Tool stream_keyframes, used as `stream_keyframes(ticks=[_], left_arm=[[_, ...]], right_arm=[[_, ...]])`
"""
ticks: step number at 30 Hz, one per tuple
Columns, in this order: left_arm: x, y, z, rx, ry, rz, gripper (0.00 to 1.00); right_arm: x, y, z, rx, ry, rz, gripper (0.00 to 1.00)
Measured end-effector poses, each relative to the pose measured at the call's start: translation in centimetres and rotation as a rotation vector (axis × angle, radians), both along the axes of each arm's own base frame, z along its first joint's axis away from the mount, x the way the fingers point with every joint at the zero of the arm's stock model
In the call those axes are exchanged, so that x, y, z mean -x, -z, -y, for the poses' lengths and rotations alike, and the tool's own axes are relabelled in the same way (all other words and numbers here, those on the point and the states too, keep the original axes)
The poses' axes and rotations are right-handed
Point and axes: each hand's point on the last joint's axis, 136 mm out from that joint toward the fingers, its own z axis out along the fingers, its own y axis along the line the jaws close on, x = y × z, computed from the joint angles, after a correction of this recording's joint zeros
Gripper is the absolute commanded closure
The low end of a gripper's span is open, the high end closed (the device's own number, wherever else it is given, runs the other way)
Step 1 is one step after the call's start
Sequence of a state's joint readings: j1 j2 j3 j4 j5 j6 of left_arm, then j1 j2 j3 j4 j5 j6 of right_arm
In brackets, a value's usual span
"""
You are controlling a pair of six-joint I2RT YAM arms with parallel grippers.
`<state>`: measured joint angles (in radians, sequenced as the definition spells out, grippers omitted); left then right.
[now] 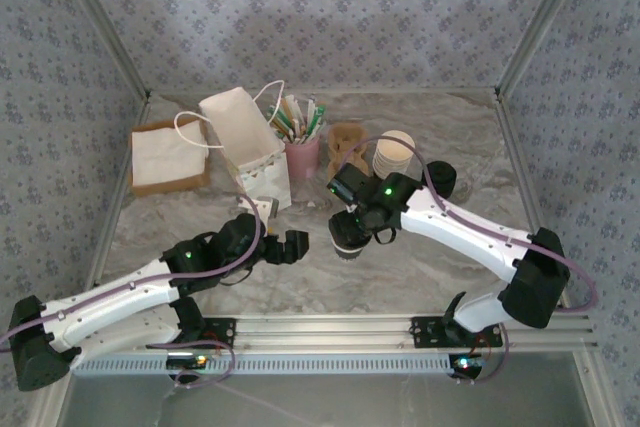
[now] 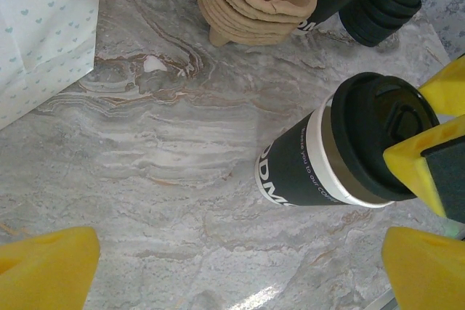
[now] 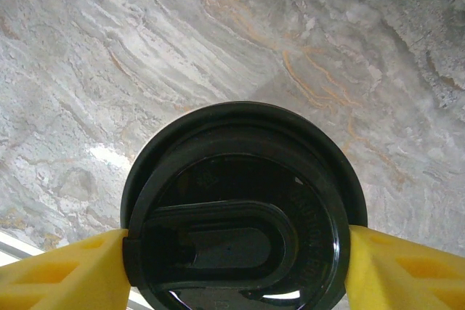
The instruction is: Pack the takeout coffee
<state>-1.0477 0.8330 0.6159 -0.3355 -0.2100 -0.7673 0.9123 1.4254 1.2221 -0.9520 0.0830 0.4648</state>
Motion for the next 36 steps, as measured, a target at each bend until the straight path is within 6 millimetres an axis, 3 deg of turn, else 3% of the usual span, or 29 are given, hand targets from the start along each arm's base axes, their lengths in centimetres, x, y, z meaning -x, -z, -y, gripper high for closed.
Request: stream_keyframes(ticks=[36], left_arm=[[-0.2,-0.08,0.36,0.019,0.005,0.017,0.0]], right_arm=[[0.29,1.09,-0.67,-0.03,0.007,-0.02,0.27]])
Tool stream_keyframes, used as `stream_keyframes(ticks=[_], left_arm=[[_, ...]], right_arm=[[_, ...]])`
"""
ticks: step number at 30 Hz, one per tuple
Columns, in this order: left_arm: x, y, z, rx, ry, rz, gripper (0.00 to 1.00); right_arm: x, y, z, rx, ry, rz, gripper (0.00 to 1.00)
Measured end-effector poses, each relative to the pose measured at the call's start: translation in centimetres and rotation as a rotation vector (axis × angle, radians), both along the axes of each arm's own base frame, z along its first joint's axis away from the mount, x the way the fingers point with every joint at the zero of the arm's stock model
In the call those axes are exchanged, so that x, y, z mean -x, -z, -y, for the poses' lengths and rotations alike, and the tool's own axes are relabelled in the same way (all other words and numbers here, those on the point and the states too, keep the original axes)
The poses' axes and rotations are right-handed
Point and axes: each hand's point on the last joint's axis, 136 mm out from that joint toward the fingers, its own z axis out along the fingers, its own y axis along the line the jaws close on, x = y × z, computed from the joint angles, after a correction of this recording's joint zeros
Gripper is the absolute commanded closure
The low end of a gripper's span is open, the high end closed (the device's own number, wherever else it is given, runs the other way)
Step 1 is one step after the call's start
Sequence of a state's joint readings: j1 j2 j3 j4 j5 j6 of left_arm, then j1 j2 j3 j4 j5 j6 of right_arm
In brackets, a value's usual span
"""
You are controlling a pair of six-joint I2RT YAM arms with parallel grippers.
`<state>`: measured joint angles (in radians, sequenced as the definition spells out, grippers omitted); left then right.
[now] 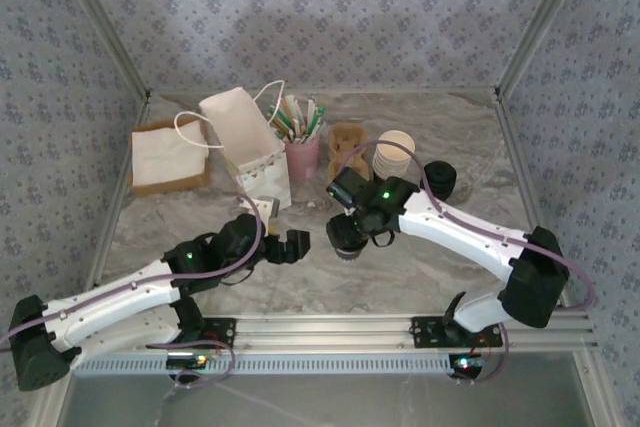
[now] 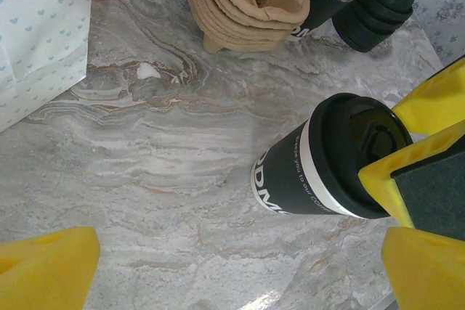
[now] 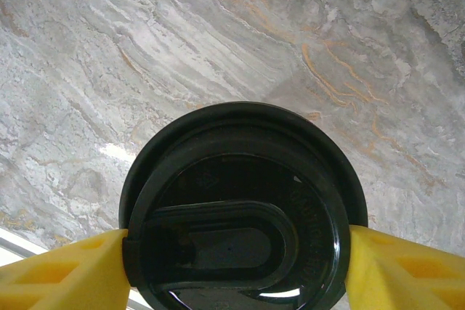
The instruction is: Pack the takeout coffee
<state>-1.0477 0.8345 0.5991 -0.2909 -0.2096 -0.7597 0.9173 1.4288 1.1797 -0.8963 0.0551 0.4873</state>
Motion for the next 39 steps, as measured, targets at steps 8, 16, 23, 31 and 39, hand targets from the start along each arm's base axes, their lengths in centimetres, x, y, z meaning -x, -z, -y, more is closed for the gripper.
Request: stream_keyframes(ticks=[8,16,23,31,39], left_arm=[[-0.1,0.3,0.1,-0.008,0.0,-0.004,0.0],[-0.1,0.5,0.1,-0.015,0.0,-0.009,0.03],[-0.2,1.6,0.4,-0.046,0.007,-0.03,0.29],[-0.7,3.3,0.6,-0.044,0.001,-0.078,0.41],[-0.8,3.6,0.9,-0.04,0.013,-0.093,0.42]], right_arm=[[0.0,0.0,0.0,0.0,0.003,-0.001,0.27],[0.0,0.1,0.0,0.001,0.003,-0.002,0.28],[0.0,0.1,-0.1,0.0,0.001,-0.001,0.28],[0.0,0.1,-0.1,0.0,0.001,-0.001,0.28],[-0.1,0.2,-0.1,0.003,0.001,-0.002,0.28]])
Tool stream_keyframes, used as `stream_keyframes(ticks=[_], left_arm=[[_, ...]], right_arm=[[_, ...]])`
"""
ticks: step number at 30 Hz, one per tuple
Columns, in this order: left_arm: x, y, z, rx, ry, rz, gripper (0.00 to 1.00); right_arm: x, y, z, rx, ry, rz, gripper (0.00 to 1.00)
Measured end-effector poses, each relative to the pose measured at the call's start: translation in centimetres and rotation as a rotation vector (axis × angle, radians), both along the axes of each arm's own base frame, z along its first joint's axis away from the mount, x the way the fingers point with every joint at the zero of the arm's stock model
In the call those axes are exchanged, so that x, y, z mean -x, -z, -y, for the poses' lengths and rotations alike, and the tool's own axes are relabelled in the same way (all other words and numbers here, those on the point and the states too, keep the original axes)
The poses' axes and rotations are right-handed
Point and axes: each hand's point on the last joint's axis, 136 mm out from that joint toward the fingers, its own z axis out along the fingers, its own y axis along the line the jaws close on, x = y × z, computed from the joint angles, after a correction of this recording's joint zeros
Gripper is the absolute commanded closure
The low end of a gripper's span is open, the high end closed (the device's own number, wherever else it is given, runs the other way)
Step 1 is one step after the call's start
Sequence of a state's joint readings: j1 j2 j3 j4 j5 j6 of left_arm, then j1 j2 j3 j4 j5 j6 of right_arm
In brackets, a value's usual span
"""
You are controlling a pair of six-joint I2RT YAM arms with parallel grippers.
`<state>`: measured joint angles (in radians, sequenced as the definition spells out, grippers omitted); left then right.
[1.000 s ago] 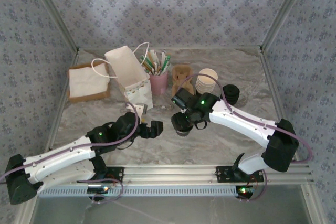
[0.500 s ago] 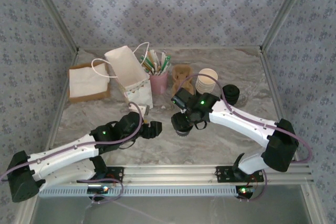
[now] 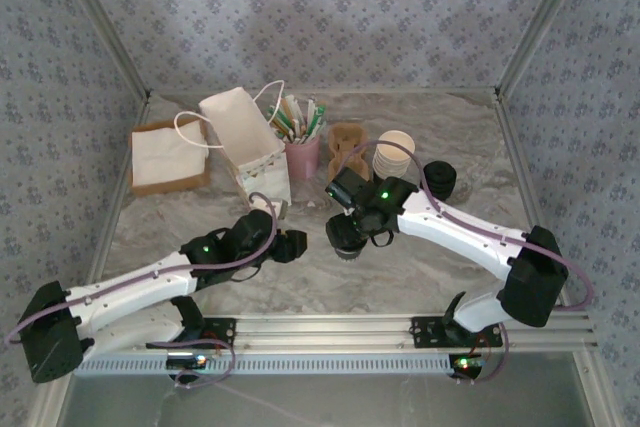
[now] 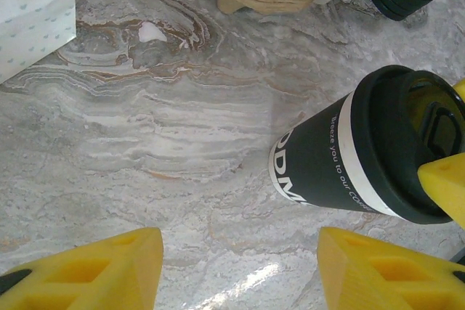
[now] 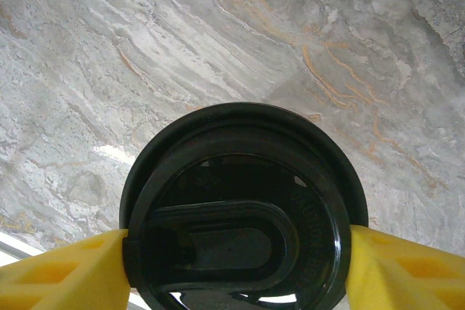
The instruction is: Pack the takeout coffee
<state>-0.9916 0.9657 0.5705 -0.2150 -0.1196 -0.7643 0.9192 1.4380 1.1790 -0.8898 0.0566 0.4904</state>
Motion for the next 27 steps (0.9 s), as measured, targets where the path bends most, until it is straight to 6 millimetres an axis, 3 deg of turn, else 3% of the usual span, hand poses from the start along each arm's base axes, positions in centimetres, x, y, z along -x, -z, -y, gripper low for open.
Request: stream_keyframes(ticks=[27], left_arm=[[-0.25,0.04,0.29,0.011,-0.001,0.004,0.43]], right_arm=[[0.07,0.6,0.21,0.032,0.003,0.033,0.28]])
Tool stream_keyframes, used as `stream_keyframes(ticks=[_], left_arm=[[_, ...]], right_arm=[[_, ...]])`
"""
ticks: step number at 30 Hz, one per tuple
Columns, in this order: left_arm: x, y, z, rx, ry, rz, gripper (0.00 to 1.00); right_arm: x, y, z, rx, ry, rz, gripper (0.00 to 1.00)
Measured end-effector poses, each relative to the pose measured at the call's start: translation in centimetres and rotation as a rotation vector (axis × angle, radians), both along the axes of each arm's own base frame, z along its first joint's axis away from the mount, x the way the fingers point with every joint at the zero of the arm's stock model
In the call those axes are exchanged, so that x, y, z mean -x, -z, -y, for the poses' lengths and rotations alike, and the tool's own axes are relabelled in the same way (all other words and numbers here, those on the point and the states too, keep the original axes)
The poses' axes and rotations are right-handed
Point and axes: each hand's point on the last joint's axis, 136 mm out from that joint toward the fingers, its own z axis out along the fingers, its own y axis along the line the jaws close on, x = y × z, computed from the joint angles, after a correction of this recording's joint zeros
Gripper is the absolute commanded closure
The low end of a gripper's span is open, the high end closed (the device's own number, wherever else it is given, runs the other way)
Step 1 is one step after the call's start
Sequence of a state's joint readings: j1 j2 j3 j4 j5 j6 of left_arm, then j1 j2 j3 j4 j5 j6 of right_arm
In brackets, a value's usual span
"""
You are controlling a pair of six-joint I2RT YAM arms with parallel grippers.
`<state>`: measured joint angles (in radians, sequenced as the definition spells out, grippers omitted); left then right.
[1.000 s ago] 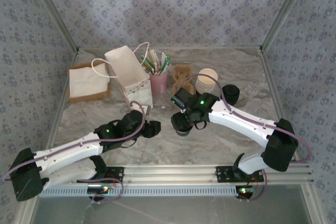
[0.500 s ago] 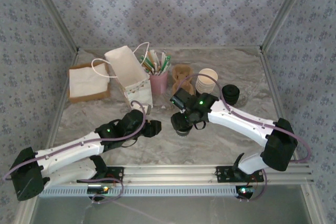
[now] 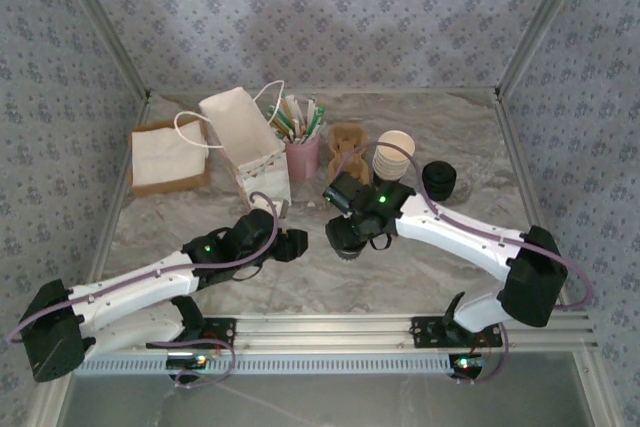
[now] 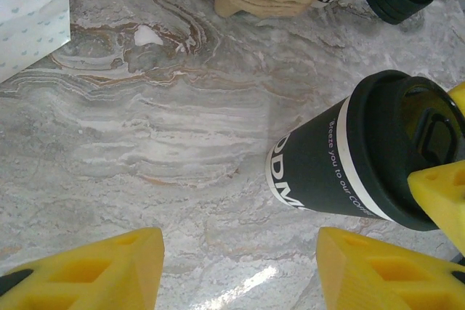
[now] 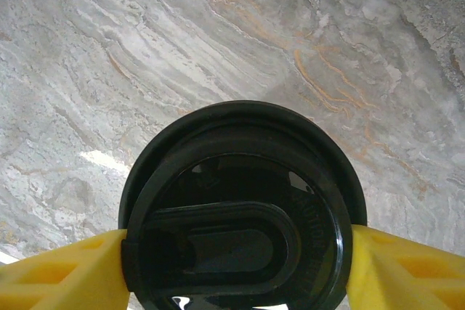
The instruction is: Pack the takeout coffee
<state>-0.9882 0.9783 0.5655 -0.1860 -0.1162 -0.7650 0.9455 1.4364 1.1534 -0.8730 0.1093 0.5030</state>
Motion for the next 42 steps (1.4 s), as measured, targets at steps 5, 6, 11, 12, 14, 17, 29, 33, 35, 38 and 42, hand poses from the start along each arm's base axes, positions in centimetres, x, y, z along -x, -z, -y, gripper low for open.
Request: stream_keyframes(ticks=[5,6,11,12,14,17,29,33,35,38,42], left_arm=[[0.0,-0.1,0.0,0.005,-0.002,0.0,0.43],[0.0,-0.1,0.1,0.005,-0.002,0.0,0.43],[-0.1,0.1,0.1,0.002,-0.002,-0.002,0.43],[-0.1,0.1,0.1,0.0,-0.002,-0.003,0.43],[-0.1,0.2,0.1,-0.003,-0.002,-0.005,0.43],[-0.1,0.2,0.1,-0.002,-0.002,-0.005,0.43],[-0.1,0.2,0.1,-0.002,-0.003,-0.005,0.42],[-0.1,0.2,0.1,-0.002,-0.003,-0.005,0.41],[-0.1,0.2,0.1,-0.002,-0.002,-0.005,0.41],[-0.1,0.2,0.1,-0.002,-0.002,-0.005,0.41],[-0.1,0.2,0.1,-0.003,-0.002,-0.006,0.41]], right_arm=[[0.0,0.3,0.1,-0.006,0.006,0.008,0.28],[0.0,0.4,0.1,-0.005,0.006,0.009,0.28],[0.1,0.8,0.1,-0.01,0.007,0.014,0.28],[0.1,0.9,0.1,-0.009,0.007,0.015,0.28],[0.2,1.1,0.1,-0.005,0.008,0.018,0.28],[0.2,1.1,0.1,0.001,0.011,0.025,0.28],[0.1,0.7,0.0,0.006,0.018,0.039,0.25],[0.1,0.6,0.1,0.03,0.018,0.031,0.21],[0.3,0.6,0.2,0.04,0.017,0.019,0.18],[0.8,0.4,0.5,0.056,0.012,-0.002,0.14],[1.2,0.3,0.8,0.067,0.007,-0.021,0.1]])
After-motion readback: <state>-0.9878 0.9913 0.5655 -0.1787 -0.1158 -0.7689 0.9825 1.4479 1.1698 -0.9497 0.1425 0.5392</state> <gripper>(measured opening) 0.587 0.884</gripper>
